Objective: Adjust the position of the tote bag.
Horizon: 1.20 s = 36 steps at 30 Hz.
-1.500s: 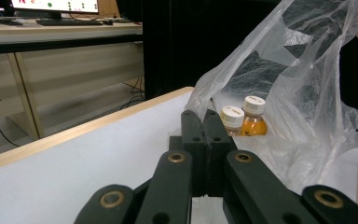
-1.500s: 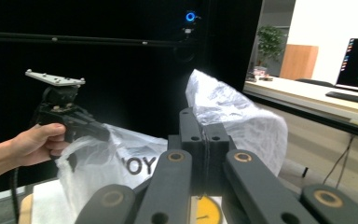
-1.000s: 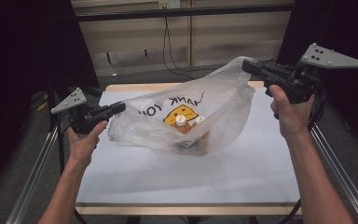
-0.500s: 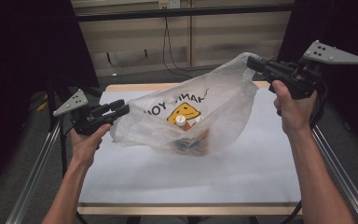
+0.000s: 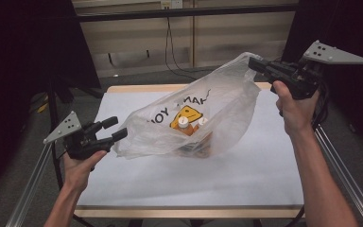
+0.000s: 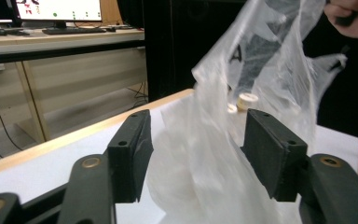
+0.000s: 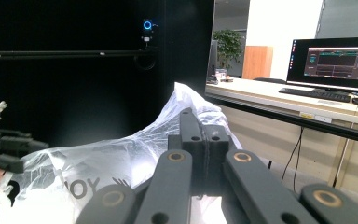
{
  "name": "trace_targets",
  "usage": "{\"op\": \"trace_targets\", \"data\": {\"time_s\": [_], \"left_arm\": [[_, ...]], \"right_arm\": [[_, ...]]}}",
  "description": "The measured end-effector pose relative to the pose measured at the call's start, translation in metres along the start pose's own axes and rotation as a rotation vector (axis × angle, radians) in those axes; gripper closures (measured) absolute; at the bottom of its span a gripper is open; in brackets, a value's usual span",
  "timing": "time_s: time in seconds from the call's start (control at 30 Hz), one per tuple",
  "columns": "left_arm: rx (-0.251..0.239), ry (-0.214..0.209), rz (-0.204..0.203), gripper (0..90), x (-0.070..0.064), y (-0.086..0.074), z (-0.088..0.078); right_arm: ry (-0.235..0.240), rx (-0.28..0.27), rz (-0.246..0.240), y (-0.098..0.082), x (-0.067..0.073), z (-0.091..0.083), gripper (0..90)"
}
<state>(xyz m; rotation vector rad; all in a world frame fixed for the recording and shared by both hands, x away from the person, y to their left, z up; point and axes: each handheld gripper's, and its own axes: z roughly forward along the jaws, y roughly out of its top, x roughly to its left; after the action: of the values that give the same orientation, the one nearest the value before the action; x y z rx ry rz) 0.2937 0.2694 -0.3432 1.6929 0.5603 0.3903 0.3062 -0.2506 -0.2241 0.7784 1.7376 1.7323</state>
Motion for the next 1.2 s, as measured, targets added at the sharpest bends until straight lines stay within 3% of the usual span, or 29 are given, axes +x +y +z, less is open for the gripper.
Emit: {"op": "trace_targets", "data": {"time_s": [0.1,0.17,0.2,0.27,0.33,0.4,0.43,0.53,0.63,0.83,0.93,1.0,1.03,1.2], "left_arm": [[0.017,0.014,0.006,36.2,-0.012,-0.011,-0.004],[0.02,0.04,0.012,39.1,-0.015,-0.018,-0.005],[0.022,0.04,0.012,43.5,-0.013,-0.02,-0.006],[0.021,0.051,0.01,62.7,-0.011,-0.022,-0.008],[0.002,0.03,-0.006,81.4,-0.004,-0.021,-0.01],[-0.006,0.047,-0.009,88.2,0.0,-0.016,-0.011],[-0.021,0.047,-0.004,88.9,0.004,-0.005,-0.011],[-0.054,0.052,-0.014,89.3,0.007,0.005,-0.013],[-0.125,0.055,-0.016,89.6,0.016,0.029,-0.017],[-0.162,0.071,-0.026,89.8,0.027,0.05,-0.015],[-0.145,0.066,-0.05,89.9,0.035,0.048,-0.006],[-0.14,0.062,-0.045,89.9,0.036,0.047,-0.004],[-0.151,0.047,-0.073,89.8,0.036,0.042,0.004],[-0.1,0.04,-0.061,89.8,0.039,0.035,0.01]], "right_arm": [[-0.007,0.007,-0.004,0.0,-0.001,0.002,90.0],[-0.007,0.009,-0.006,-0.001,0.0,0.002,90.0],[-0.008,0.01,-0.007,-0.001,0.0,0.002,90.0],[-0.008,0.009,-0.007,0.0,-0.001,0.001,90.0],[-0.012,0.004,-0.003,0.001,-0.002,0.0,90.0],[-0.017,0.007,-0.007,0.002,-0.003,-0.001,90.0],[-0.017,0.005,-0.006,0.003,-0.003,-0.001,90.0],[-0.022,-0.002,-0.005,0.005,-0.004,-0.002,90.0],[-0.023,-0.006,-0.011,0.008,-0.004,-0.003,90.0],[-0.044,-0.03,-0.006,0.012,-0.005,-0.013,90.0],[-0.075,-0.006,-0.012,0.007,-0.008,-0.018,90.0],[-0.081,0.003,-0.002,0.002,-0.011,-0.021,90.0],[-0.084,0.01,0.006,-0.002,-0.014,-0.023,90.0],[-0.094,0.042,0.028,-0.016,-0.02,-0.029,90.0]]}}
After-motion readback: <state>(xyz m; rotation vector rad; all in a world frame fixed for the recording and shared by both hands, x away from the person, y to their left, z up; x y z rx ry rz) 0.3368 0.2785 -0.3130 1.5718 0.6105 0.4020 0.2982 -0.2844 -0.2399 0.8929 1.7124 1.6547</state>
